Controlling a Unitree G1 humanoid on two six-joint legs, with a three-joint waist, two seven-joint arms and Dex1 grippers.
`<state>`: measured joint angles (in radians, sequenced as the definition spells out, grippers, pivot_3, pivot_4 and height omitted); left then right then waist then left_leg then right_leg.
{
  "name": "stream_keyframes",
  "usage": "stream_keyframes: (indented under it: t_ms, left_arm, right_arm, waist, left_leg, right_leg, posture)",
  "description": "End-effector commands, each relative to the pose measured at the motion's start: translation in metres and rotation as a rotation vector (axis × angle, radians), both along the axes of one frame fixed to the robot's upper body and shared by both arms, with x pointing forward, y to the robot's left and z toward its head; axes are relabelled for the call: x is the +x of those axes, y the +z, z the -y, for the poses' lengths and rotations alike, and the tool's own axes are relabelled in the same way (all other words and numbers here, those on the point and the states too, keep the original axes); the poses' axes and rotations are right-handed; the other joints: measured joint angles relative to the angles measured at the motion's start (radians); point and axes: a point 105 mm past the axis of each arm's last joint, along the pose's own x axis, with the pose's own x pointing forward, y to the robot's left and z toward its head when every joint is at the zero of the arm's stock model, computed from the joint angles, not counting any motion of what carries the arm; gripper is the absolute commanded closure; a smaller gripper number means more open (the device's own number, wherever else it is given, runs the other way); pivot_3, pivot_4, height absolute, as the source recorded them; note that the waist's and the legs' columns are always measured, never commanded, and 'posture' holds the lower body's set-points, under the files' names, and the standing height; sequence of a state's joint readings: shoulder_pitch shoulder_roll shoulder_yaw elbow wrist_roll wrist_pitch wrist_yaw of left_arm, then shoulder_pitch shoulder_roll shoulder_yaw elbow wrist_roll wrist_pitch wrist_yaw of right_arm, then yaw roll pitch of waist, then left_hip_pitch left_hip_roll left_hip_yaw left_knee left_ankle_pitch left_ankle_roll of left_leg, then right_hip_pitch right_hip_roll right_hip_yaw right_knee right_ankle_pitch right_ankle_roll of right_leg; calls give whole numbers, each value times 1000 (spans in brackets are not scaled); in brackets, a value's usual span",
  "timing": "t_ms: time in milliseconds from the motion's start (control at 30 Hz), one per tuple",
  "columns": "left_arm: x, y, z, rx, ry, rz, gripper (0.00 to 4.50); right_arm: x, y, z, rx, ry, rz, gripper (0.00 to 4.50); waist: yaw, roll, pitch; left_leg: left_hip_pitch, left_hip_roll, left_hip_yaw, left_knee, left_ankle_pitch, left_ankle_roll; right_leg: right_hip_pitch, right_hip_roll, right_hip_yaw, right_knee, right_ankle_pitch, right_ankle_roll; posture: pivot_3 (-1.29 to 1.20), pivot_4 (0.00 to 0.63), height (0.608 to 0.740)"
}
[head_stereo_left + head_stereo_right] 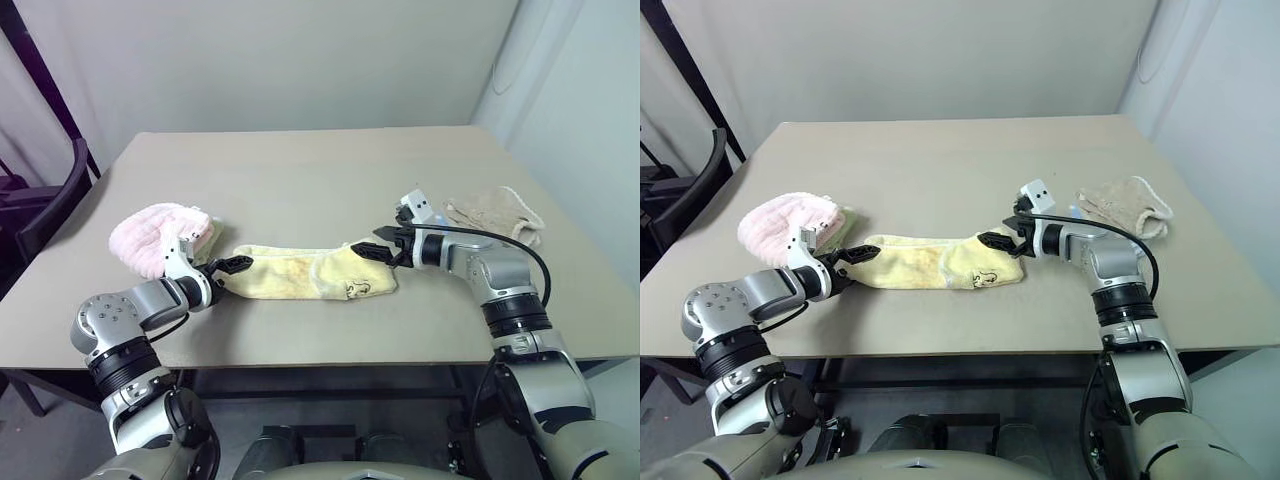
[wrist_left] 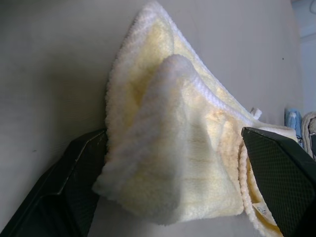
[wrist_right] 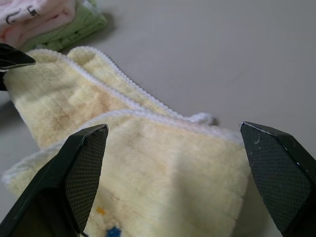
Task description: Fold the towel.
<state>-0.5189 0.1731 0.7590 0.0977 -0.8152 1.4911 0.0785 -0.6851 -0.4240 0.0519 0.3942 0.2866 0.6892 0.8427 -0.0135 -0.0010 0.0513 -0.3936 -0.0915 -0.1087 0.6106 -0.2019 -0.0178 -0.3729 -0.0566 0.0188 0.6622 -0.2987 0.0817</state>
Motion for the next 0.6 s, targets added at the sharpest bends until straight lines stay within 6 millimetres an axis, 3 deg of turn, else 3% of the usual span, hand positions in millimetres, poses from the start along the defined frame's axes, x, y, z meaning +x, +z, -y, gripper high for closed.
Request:
stream_keyframes:
  t_ms: [33, 67, 167, 433, 533, 600]
  left_arm:
    - [3, 8, 8, 4, -26, 34, 0]
    - [3, 8, 7, -2, -20, 35, 0]
    - [3, 10, 4, -1, -6, 51, 610]
    - [5, 19, -2, 11, 18, 97, 3426]
    - [2, 24, -2, 123, -10, 142, 4430]
    - [1, 30, 1, 192, -41, 184, 4475]
  right_arm:
    - [5, 16, 0, -8, 6, 65, 30]
    - [5, 16, 1, -10, 5, 66, 30]
    - [6, 15, 2, -15, -1, 68, 0]
    - [9, 15, 8, -28, -25, 76, 0]
    - [10, 14, 9, -31, -27, 85, 0]
    - [9, 14, 9, -32, -26, 87, 0]
  waist:
    - [0, 0, 0]
    - [0, 0, 0]
    - [0, -1, 0]
    - [0, -1, 1]
    - [-2, -2, 1]
    - [-3, -2, 1]
  left_leg:
    - [0, 0, 0, 0, 0, 0]
    - [0, 0, 0, -1, 0, 0]
    - [0, 0, 0, 0, 0, 0]
    - [0, 0, 0, 0, 0, 0]
    - [-1, 0, 0, 0, 0, 0]
    - [-2, 0, 0, -1, 0, 0]
  right_leg:
    - [0, 0, 0, 0, 0, 0]
    - [0, 0, 0, 0, 0, 0]
    - [0, 0, 0, 0, 0, 0]
    - [0, 0, 0, -1, -1, -2]
    - [0, 0, 0, -1, -1, -1]
    - [0, 0, 0, -1, -1, -2]
  posture:
    - [0, 0, 740]
    - [0, 0, 740]
    - [0, 0, 740]
    - [0, 0, 740]
    - [0, 0, 740]
    - [0, 0, 740]
